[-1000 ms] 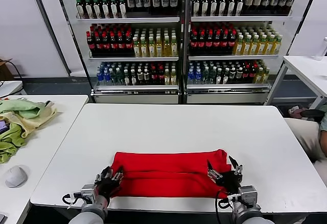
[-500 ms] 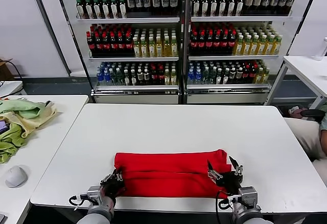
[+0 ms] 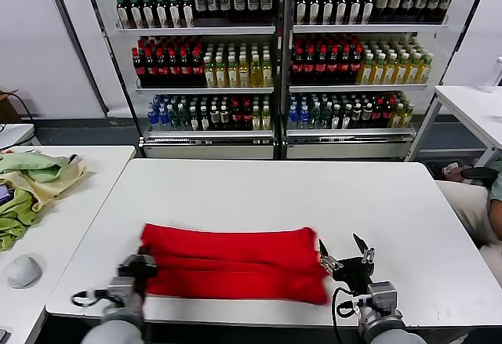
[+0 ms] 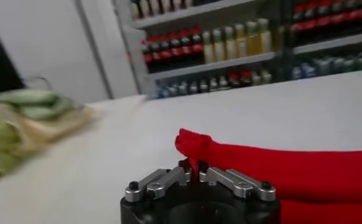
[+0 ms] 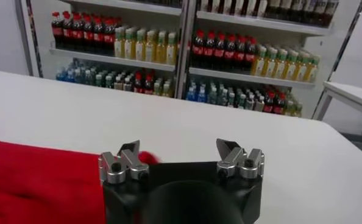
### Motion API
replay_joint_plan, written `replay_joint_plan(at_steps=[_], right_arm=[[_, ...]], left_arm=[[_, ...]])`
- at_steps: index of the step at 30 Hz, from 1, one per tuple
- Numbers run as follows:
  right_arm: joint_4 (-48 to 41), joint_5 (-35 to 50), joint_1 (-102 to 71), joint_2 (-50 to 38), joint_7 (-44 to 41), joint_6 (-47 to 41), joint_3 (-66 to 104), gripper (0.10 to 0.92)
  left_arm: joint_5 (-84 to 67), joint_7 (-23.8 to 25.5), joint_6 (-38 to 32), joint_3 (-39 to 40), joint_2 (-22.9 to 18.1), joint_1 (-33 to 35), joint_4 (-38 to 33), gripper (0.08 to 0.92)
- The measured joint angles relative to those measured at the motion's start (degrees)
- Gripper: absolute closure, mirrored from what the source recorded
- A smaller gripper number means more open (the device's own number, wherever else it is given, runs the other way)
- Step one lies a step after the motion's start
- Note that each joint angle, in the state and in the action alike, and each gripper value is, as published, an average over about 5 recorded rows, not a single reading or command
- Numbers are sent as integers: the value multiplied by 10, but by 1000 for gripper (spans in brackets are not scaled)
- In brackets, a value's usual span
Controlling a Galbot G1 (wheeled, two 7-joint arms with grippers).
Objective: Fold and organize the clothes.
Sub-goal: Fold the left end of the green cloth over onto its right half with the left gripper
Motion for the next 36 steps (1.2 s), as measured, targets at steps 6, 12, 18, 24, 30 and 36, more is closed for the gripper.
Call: replay_joint_plan(at_steps=[6, 12, 18, 24, 30, 36], right_arm=[[-3, 0, 6, 1, 0, -1, 0, 203], [-1, 0, 5, 1, 0, -2, 4, 203], [0, -1, 4, 3, 1, -3, 8, 203], [0, -1, 5, 5, 1, -3, 7, 203], [-3, -1, 7, 6, 1, -3, 4, 203], [-6, -2, 9, 8, 1, -4, 1, 203]], left_arm=[[-6, -7, 23, -87, 42, 9, 1, 889], [-50, -3, 40, -92, 44, 13, -52, 889], [-97, 13, 50, -22, 16, 4, -101, 889], [-126, 19, 55, 53, -23, -20, -113, 889], [-142, 16, 58, 107, -61, -46, -99, 889], [-151, 12, 59, 144, -94, -70, -78, 889]])
